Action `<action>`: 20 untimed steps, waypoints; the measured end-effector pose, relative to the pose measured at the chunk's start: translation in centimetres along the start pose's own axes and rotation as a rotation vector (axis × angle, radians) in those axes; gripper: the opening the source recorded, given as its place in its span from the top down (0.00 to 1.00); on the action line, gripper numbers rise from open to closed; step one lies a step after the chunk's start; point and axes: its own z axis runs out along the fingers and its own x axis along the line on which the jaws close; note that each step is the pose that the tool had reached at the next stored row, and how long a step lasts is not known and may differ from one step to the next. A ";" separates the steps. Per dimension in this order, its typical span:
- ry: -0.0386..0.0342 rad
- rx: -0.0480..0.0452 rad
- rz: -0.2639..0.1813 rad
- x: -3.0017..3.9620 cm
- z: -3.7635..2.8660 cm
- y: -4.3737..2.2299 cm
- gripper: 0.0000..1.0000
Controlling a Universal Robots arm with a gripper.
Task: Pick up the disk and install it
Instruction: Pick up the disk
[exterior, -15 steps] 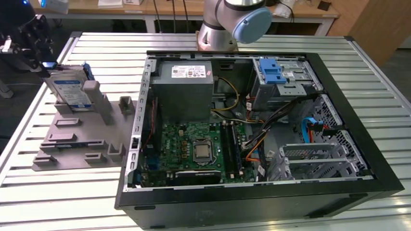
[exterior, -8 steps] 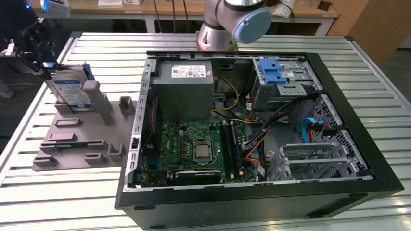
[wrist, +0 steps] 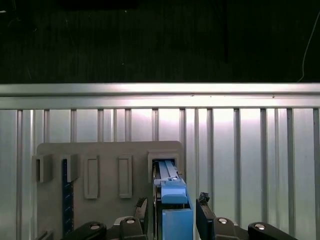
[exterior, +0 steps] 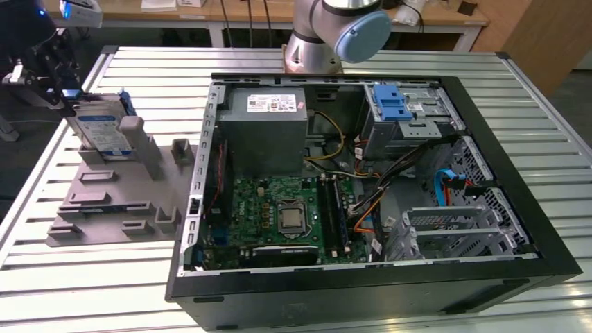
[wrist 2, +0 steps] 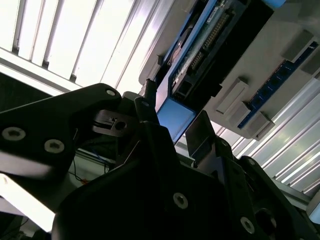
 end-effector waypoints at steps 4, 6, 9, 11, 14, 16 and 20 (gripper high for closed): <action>0.0000 0.0000 0.000 -0.03 0.27 0.00 0.49; 0.0000 -0.0001 0.000 -0.03 0.42 0.00 0.49; 0.0000 -0.0002 0.000 -0.03 0.61 0.00 0.49; 0.0001 -0.0002 0.000 -0.03 0.69 0.00 0.49; 0.0000 -0.0001 0.000 -0.02 0.84 0.00 0.49; 0.0001 -0.0002 0.000 -0.02 0.93 0.00 0.49; 0.0000 -0.0002 0.000 -0.02 0.99 -0.01 0.49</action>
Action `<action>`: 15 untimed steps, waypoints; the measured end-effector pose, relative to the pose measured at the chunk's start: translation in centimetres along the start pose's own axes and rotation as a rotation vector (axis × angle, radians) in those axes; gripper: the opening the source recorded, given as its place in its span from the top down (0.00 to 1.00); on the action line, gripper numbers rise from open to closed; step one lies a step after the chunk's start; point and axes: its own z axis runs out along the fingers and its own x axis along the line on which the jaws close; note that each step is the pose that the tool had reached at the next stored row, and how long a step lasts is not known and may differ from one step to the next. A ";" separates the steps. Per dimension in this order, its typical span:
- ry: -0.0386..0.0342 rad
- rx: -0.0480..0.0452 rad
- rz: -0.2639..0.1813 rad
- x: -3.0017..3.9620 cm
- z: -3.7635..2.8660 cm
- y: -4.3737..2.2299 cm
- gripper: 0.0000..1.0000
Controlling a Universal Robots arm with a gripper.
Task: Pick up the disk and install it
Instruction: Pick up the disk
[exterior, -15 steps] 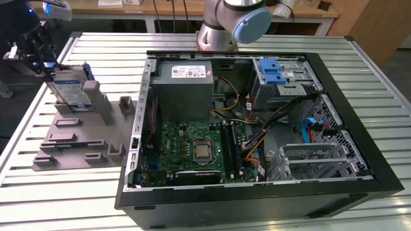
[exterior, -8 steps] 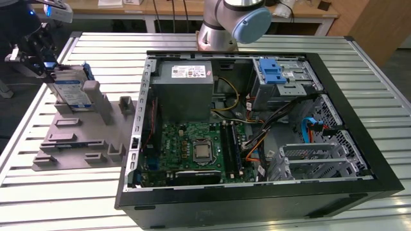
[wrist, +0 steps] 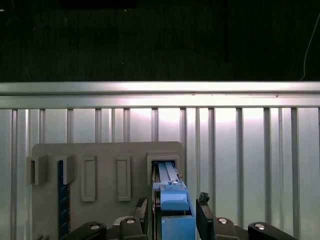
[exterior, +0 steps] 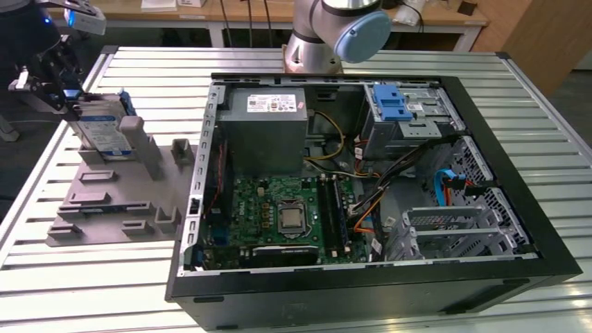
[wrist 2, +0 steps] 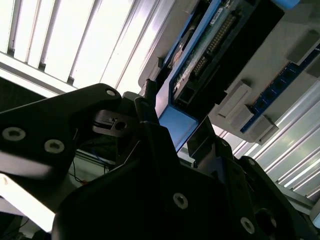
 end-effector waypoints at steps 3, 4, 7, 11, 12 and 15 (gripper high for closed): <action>-0.0001 0.0002 0.000 0.00 0.04 0.00 0.49; -0.0001 0.0003 0.000 0.00 0.07 0.00 0.49; 0.0000 0.0000 0.000 0.00 0.13 0.00 0.49; 0.0000 0.0001 0.000 0.00 0.20 0.00 0.49; 0.0000 0.0000 0.000 0.00 0.20 0.00 0.49; 0.0001 0.0000 0.000 0.00 0.24 0.00 0.51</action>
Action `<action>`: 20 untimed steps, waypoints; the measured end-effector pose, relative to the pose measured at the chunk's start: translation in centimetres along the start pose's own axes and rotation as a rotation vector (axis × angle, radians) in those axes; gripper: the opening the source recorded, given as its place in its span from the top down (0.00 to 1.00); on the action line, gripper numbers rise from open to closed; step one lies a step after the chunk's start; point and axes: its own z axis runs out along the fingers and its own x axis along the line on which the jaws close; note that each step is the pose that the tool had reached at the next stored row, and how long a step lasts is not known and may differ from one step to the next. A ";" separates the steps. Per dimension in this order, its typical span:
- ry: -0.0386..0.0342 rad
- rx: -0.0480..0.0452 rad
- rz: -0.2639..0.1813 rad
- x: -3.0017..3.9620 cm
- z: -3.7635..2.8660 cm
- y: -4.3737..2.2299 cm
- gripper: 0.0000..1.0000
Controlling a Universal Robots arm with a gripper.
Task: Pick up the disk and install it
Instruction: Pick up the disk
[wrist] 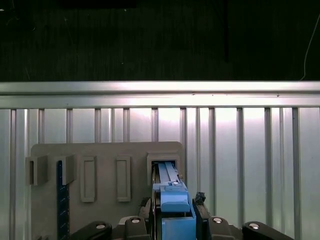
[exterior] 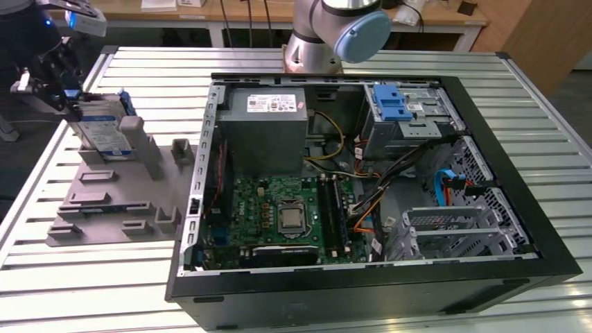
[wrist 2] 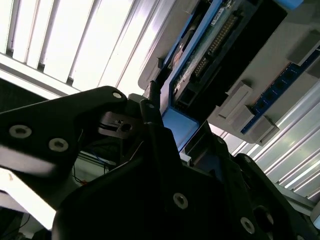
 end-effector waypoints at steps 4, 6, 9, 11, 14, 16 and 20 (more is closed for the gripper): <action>0.0000 -0.0001 0.000 0.00 0.01 0.00 0.63; 0.0000 0.0000 0.000 0.00 0.01 0.00 0.63; 0.0001 0.0000 0.000 0.00 0.01 0.00 0.63; 0.0000 -0.0001 0.000 0.00 0.01 0.00 0.63; 0.0000 0.0000 0.000 0.00 0.02 0.00 0.63; -0.0001 0.0001 0.000 0.00 0.01 0.00 0.63; 0.0031 0.0003 0.005 -0.01 -0.08 0.00 0.63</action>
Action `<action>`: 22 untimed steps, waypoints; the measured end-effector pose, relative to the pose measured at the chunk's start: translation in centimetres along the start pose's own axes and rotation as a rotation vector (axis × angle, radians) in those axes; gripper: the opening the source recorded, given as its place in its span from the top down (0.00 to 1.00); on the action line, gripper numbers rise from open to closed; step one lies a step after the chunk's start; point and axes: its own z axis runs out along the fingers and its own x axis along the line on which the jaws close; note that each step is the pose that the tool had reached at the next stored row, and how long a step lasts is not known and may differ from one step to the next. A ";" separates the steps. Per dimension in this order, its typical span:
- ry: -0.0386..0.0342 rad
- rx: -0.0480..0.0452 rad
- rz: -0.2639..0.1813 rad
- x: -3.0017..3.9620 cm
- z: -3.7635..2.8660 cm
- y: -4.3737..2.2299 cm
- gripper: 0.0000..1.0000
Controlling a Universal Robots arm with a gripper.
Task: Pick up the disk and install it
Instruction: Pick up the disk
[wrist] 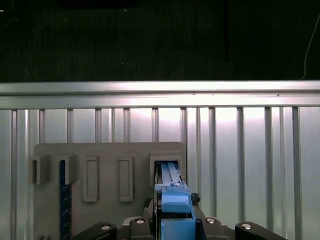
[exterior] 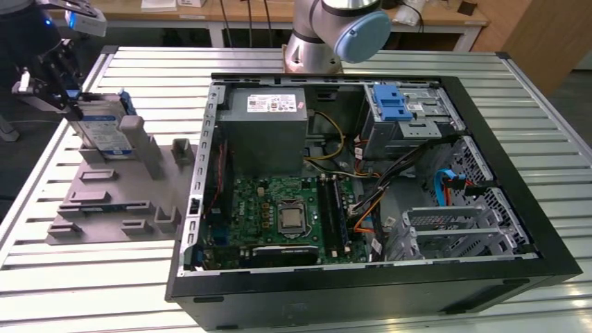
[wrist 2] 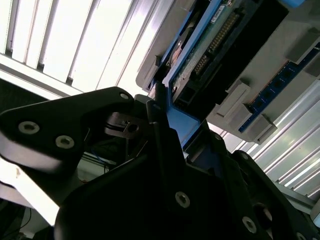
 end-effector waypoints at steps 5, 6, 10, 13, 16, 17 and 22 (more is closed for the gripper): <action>0.0099 0.0003 0.009 0.01 -0.08 0.01 0.63; 0.0100 0.0003 0.010 0.01 -0.07 0.01 0.63; 0.0101 0.0001 0.010 0.00 -0.08 0.00 0.63; 0.0101 0.0001 0.009 0.00 -0.08 0.00 0.63; 0.0103 0.0001 -0.007 0.01 -0.08 0.00 0.63; 0.0104 0.0001 -0.009 0.01 -0.08 0.00 0.63; 0.0104 0.0000 -0.012 0.02 -0.08 0.00 0.63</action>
